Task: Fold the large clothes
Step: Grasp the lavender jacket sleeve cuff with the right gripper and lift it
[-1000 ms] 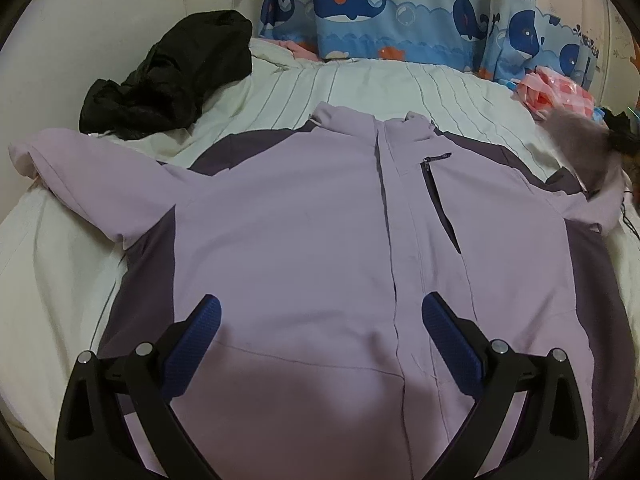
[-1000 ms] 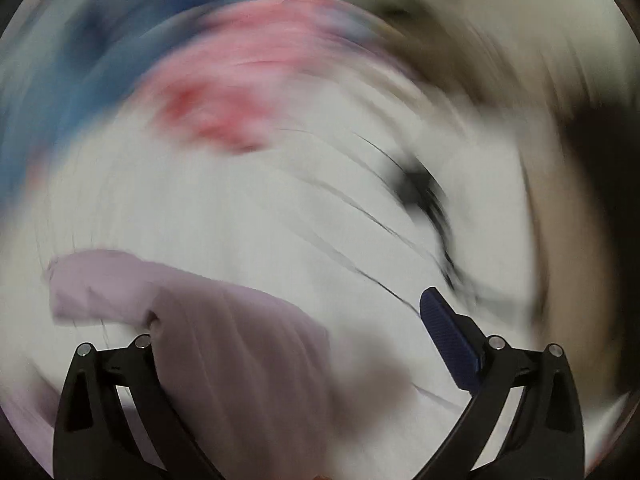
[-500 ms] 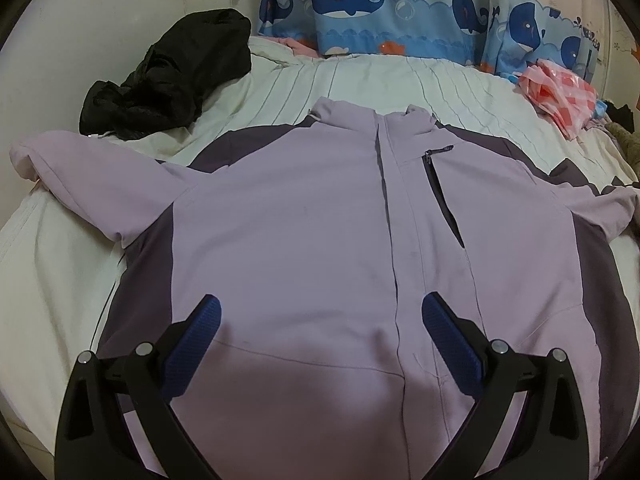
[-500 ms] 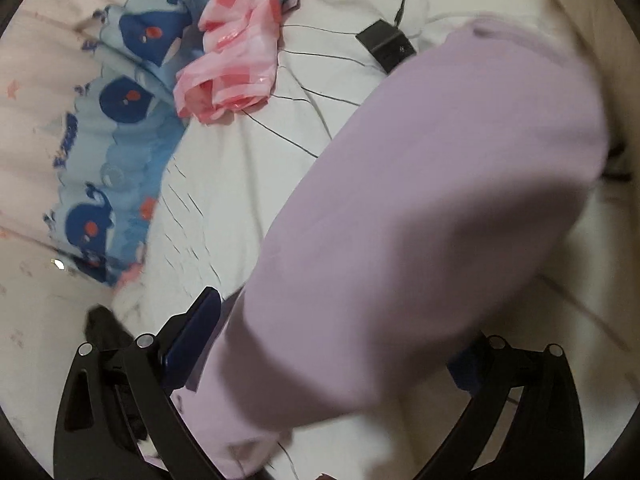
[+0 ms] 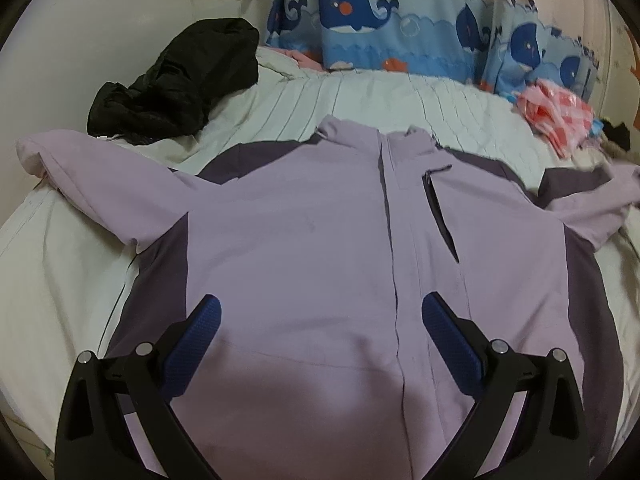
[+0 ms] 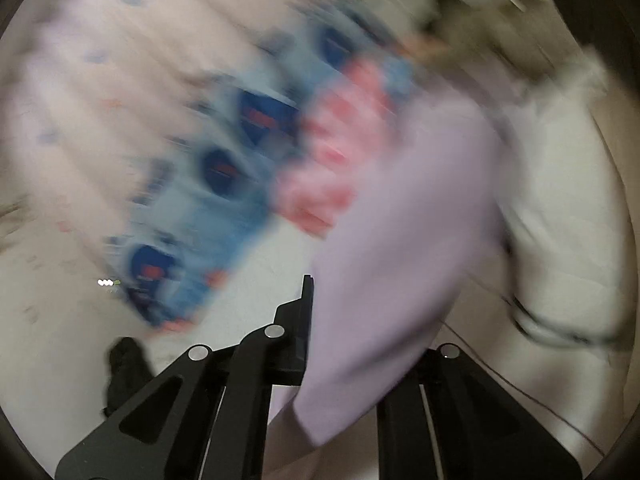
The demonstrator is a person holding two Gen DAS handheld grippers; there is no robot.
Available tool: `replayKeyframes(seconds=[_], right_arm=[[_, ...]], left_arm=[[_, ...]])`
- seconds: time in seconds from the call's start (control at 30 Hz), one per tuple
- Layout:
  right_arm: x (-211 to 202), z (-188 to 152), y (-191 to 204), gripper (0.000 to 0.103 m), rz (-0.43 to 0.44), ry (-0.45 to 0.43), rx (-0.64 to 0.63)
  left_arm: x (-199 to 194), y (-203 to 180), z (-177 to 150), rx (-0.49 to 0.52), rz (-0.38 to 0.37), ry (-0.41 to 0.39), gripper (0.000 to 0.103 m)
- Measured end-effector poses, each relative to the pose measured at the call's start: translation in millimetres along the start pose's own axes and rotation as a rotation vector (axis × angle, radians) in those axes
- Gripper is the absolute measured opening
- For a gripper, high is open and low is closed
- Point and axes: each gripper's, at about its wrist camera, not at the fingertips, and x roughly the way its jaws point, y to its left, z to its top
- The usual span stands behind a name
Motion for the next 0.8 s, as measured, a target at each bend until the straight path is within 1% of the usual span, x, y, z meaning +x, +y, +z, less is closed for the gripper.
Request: replayKeyframes(seconds=[0.03,0.07,0.1,0.13,0.17,0.23,0.27,0.3,0.33,0.37,0.4,0.43,0.47,0.5,0.53,0.57,0.6,0.63,0.7,0.77,0.8], right_arm=[[22.2,-8.4,-28.6,0.013,-0.078,0.093,0.065],[34.7,-16.9,-52.8,0.013,-0.129,0.165,0.127],[39.2,-24.4,-71.8,0.018,-0.144,0.206,0.188],[36.4,-30.7,-87.5,0.024,-0.109,0.198,0.249],[32.2,-31.6,-92.6,0.028,-0.063,0.175,0.264],[19.4,-25.3,-89.1,0.07,-0.007,0.115,0.229],[16.3,-21.1,-87.6,0.09,0.005,0.089,0.212],[13.6,-14.7,-86.3,0.096,0.015,0.062,0.199],[9.6,-8.7,-86.5,0.096,0.019,0.031,0.194],[9.1,-5.0,-87.7,0.088,0.031,0.033,0.201],[14.8,-1.7,-91.6,0.074,0.058,0.066,0.231],[20.8,0.5,-91.7,0.048,0.084,0.09,0.247],[21.3,1.7,-88.5,0.028,0.088,0.102,0.231],[18.0,3.2,-80.7,0.021,0.059,0.094,0.172],[18.4,7.5,-75.1,0.016,0.019,0.097,0.12],[10.5,1.7,-77.5,0.013,-0.008,0.115,0.108],[12.8,-1.0,-79.5,0.013,-0.032,0.137,0.121],[14.0,-1.1,-82.2,0.012,-0.046,0.141,0.152],[5.1,-3.4,-67.9,0.011,-0.026,0.109,0.135],[-8.1,0.1,-32.7,0.01,0.049,0.068,0.053],[-14.8,1.6,-14.0,0.01,0.072,0.052,0.009]], left_arm=[[-0.5,-0.4,-1.4,0.008,0.006,0.002,0.096],[-1.5,-0.7,-3.2,0.016,0.016,0.003,0.096],[-2.3,-0.2,-5.1,0.023,0.025,0.005,0.096],[-3.3,1.0,-6.7,0.028,0.034,0.008,0.097],[-4.9,3.1,-8.2,0.028,0.042,0.007,0.097],[-6.6,6.8,-9.1,0.024,0.051,0.003,0.096],[-7.1,8.7,-9.0,0.02,0.054,0.001,0.096],[-7.1,9.9,-8.8,0.015,0.056,0.002,0.097],[-6.5,10.8,-8.3,0.008,0.055,0.006,0.097],[-5.8,11.4,-8.0,-0.002,0.047,0.011,0.097],[-4.9,12.0,-7.4,-0.012,0.04,0.016,0.096],[-4.7,11.8,-7.3,-0.02,0.03,0.023,0.096],[-5.0,10.8,-7.0,-0.022,0.025,0.025,0.096],[-5.7,9.2,-6.8,-0.019,0.027,0.022,0.096],[-6.6,6.7,-6.9,-0.01,0.036,0.016,0.096],[-7.0,4.3,-7.4,0.001,0.044,0.011,0.096],[-6.8,2.3,-8.0,0.008,0.049,0.009,0.096],[-6.5,0.6,-8.7,0.016,0.057,0.007,0.096],[-5.6,0.1,-9.3,0.021,0.071,0.008,0.097],[-7.3,3.1,-7.9,0.003,0.061,0.01,0.096],[-9.0,4.2,-7.3,-0.004,0.056,0.007,0.096]])
